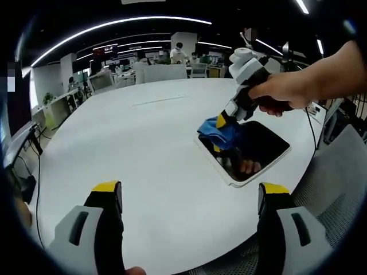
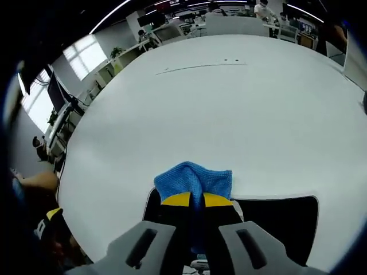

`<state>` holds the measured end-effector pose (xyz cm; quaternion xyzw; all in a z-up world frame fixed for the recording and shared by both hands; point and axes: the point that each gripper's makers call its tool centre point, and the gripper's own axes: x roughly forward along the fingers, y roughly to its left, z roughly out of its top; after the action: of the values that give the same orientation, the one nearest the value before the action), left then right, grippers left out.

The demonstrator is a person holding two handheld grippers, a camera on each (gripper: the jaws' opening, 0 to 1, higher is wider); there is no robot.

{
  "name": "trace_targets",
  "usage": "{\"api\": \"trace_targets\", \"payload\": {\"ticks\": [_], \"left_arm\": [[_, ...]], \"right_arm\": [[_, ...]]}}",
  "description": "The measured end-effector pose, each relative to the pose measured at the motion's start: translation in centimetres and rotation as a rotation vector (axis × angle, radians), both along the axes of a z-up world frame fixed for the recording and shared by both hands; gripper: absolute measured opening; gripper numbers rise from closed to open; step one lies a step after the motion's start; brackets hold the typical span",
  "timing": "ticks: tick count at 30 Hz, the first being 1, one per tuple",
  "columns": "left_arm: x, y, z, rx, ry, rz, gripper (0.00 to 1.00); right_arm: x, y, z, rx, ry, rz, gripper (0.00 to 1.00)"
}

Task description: Wipe the mirror surface with the cleaning cloth until all visible marks leave the cleaned area.

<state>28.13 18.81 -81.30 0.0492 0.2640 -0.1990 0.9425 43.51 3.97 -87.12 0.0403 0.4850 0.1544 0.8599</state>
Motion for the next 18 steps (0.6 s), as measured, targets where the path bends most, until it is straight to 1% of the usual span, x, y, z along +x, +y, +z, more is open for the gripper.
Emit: {"api": "trace_targets", "payload": {"ticks": [3,5,8,10,11,13,15,17,18], "left_arm": [[0.0,-0.2,-0.3,0.0,0.01,-0.01,0.98],[-0.2,-0.7,-0.7,0.008,0.027,-0.032,0.98],[-0.4,-0.9,-0.5,0.008,0.03,-0.048,0.98],[-0.4,-0.8,-0.4,0.011,0.023,-0.044,0.98],[-0.3,-0.7,-0.3,0.013,0.02,-0.036,0.98],[-0.3,-0.6,-0.4,0.012,0.023,-0.032,0.98],[-0.2,-0.5,-0.4,0.016,0.021,-0.028,0.97],[-0.1,-0.2,-0.5,0.016,0.019,-0.018,0.97],[0.0,-0.1,-0.6,0.012,0.022,-0.012,0.97]], "right_arm": [[0.2,0.1,-0.1,-0.008,-0.001,0.007,0.0],[0.2,0.4,-0.1,0.01,0.006,0.011,0.0],[-0.1,0.5,0.2,0.014,0.004,0.015,0.0],[0.5,1.1,0.0,0.01,-0.032,0.053,0.0],[0.3,1.4,0.1,0.003,-0.042,0.069,0.0],[0.5,1.9,0.0,0.004,-0.044,0.072,0.0],[0.4,2.0,0.1,-0.01,-0.043,0.075,0.0],[0.3,2.8,0.1,0.015,-0.039,0.091,0.0],[0.3,3.0,0.1,-0.003,-0.046,0.104,0.0]]}}
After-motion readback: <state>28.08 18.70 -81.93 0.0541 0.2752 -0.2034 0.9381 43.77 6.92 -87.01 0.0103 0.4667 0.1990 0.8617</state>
